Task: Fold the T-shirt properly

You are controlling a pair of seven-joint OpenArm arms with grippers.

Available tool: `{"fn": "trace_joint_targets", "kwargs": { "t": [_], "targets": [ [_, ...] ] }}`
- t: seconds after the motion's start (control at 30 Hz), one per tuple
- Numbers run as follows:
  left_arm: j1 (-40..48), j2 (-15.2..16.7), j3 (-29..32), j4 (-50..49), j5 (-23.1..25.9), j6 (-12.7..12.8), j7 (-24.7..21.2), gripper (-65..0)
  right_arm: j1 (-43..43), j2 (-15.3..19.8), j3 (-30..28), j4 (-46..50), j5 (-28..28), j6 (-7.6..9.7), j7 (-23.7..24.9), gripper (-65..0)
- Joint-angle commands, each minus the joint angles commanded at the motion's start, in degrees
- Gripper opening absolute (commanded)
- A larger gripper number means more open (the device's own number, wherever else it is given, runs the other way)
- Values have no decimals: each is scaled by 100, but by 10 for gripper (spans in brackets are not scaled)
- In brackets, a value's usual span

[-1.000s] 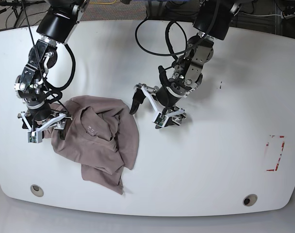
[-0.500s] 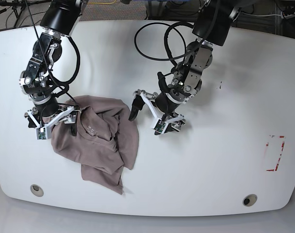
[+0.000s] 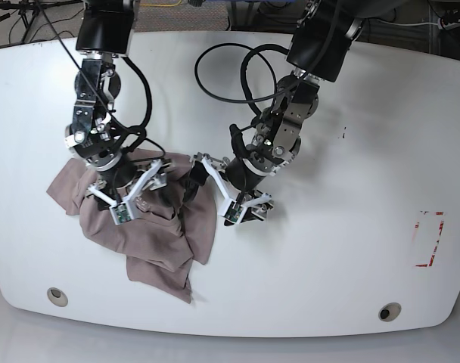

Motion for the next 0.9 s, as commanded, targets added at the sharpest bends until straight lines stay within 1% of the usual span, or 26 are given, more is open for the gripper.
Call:
{"fn": "trace_joint_targets", "kwargs": {
  "t": [0.07, 0.13, 0.27, 0.4, 0.47, 0.53, 0.73, 0.8, 0.87, 0.9],
  "targets": [
    [36, -25, -145, 58, -17, 0, -29, -87, -116, -62, -45, 34, -9, -6, 0, -213],
    [189, -74, -622, 373, -34, 36, -83, -88, -424, -232, -69, 230, -128, 16, 23, -205],
    [281, -112, -903, 571, -43, 35, -51, -88, -504, -306, 10, 212, -176, 4, 41, -203],
    [397, -190, -1030, 841, -37, 32, 4, -88, -394, -313, 154, 31, -207, -27, 51, -206],
    [460, -250, -1038, 989, -28, 39, 49, -87, -276, -292, 262, -172, -221, -45, 59, -208],
    [626, -491, -1008, 1255, 20, 47, 103, -84, 181, -236, 570, -878, -191, -99, 46, -210],
    [781, -672, -923, 1219, 22, 52, 99, -80, 633, -165, 980, -1702, -194, -110, 91, -207],
    [745, -681, -840, 1091, 11, 51, 66, -77, 662, -167, 1019, -1835, -206, -116, 107, -204],
    [346, -584, -261, 280, -19, 82, -2, -73, 448, -204, 971, -1767, -256, -67, 127, -189],
    [298, -570, -192, 176, -12, 82, -21, -74, 433, -202, 957, -1735, -263, -69, 123, -189]
  ]
}}
